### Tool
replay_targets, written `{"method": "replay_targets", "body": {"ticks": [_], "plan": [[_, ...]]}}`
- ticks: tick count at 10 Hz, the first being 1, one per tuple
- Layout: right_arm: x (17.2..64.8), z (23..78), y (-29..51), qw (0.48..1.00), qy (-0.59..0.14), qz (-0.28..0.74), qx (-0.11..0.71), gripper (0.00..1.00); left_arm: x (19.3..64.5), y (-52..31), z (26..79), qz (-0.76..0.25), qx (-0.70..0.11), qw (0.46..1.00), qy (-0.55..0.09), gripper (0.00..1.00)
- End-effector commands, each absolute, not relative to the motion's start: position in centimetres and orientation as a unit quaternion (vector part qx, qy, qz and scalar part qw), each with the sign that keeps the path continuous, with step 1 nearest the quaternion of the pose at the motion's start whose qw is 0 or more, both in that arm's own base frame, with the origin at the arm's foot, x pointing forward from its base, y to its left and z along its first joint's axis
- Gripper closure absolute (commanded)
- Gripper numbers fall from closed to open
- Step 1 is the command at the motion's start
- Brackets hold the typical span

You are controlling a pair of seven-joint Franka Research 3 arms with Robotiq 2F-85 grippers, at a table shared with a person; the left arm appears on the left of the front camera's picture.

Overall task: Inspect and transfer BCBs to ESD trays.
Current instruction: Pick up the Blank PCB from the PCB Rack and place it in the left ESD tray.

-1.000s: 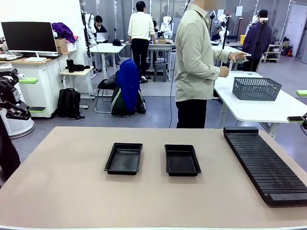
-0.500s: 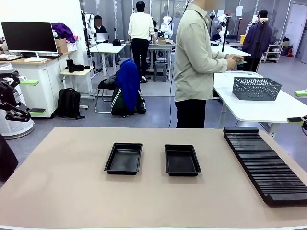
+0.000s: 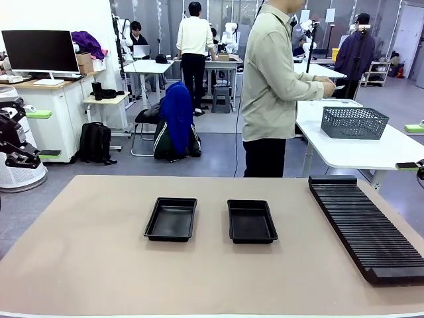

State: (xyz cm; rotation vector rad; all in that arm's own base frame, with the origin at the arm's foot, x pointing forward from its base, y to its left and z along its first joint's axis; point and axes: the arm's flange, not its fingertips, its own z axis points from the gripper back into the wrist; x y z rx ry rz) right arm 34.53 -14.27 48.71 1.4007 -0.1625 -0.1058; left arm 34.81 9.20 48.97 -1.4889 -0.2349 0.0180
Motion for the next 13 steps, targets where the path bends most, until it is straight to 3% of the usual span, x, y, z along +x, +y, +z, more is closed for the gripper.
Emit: {"method": "replay_targets", "body": {"ticks": [1,13], "plan": [[34.34,49.53,-13.08,0.760,-0.077,-0.074,0.641,0.00,34.43,9.15,49.12,0.020,-0.681,0.723,-0.115,0.00],[34.52,49.43,-13.83,0.764,-0.070,-0.061,0.639,0.00,34.76,9.38,48.97,0.010,-0.676,0.729,-0.108,0.00]]}}
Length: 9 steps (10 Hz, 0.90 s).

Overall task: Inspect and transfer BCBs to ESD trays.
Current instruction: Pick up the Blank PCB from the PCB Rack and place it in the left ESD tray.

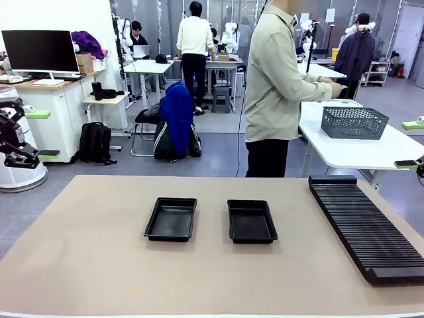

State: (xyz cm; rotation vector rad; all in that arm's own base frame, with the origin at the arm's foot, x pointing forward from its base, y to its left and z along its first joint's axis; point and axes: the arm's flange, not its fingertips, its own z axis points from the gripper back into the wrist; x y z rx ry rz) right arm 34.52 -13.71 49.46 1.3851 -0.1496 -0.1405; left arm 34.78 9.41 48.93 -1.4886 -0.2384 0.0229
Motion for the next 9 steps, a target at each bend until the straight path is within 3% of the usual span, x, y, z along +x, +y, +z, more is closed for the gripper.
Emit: {"method": "replay_targets", "body": {"ticks": [1,5,9], "plan": [[34.5,49.4,-13.8,0.764,-0.070,-0.061,0.639,0.00,34.8,9.4,49.0,0.010,-0.676,0.729,-0.108,0.00],[34.5,49.5,-13.7,0.765,-0.069,-0.065,0.637,0.00,34.8,9.4,49.0,0.010,-0.676,0.729,-0.108,0.00],[35.9,49.1,-14.4,0.734,-0.027,-0.049,0.677,0.00,34.8,9.4,49.0,0.010,-0.676,0.729,-0.108,0.00]]}}
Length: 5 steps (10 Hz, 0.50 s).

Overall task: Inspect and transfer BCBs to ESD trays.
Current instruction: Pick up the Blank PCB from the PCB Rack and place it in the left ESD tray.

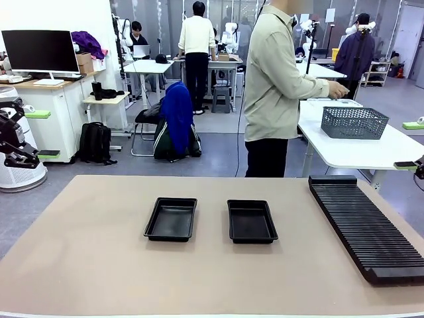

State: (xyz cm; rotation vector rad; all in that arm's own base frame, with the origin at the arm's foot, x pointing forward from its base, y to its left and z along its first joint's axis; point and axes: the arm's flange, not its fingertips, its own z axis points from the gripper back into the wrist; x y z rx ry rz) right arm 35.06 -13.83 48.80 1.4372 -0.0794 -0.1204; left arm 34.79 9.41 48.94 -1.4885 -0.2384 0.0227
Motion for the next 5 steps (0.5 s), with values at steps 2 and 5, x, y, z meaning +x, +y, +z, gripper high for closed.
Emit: {"method": "replay_targets", "body": {"ticks": [2,5], "plan": [[36.32,49.04,-14.97,0.724,-0.026,-0.029,0.689,0.00,34.76,9.38,48.97,0.010,-0.676,0.729,-0.108,0.00],[37.04,48.49,-15.14,0.723,-0.024,0.006,0.691,0.00,34.76,9.38,48.97,0.010,-0.676,0.729,-0.108,0.00]]}}
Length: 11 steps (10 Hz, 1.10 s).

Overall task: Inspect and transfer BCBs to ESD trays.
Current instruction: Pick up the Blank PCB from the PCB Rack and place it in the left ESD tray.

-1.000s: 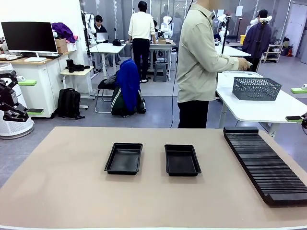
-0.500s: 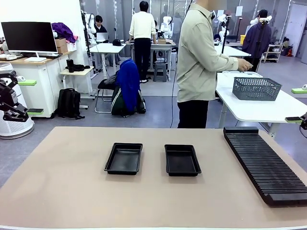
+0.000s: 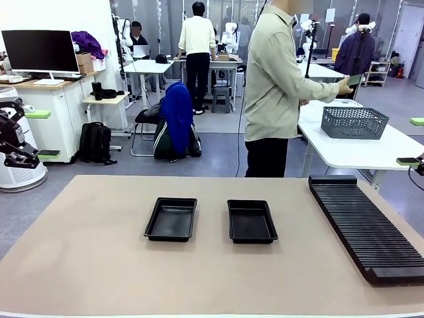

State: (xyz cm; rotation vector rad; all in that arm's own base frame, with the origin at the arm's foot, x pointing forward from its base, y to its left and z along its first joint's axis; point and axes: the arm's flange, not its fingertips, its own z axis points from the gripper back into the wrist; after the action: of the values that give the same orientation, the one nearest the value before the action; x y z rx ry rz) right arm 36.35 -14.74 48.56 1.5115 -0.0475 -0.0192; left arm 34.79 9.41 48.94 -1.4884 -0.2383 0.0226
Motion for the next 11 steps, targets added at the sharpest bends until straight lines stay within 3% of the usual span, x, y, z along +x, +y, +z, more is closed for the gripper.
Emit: {"method": "replay_targets", "body": {"ticks": [1,11], "plan": [[37.26,48.52,-15.24,0.716,-0.023,0.010,0.697,0.00,34.76,9.38,48.97,0.010,-0.676,0.729,-0.108,0.00],[37.12,48.48,-14.87,0.715,-0.009,0.022,0.699,0.00,34.76,9.38,48.97,0.010,-0.676,0.729,-0.108,0.00]]}}
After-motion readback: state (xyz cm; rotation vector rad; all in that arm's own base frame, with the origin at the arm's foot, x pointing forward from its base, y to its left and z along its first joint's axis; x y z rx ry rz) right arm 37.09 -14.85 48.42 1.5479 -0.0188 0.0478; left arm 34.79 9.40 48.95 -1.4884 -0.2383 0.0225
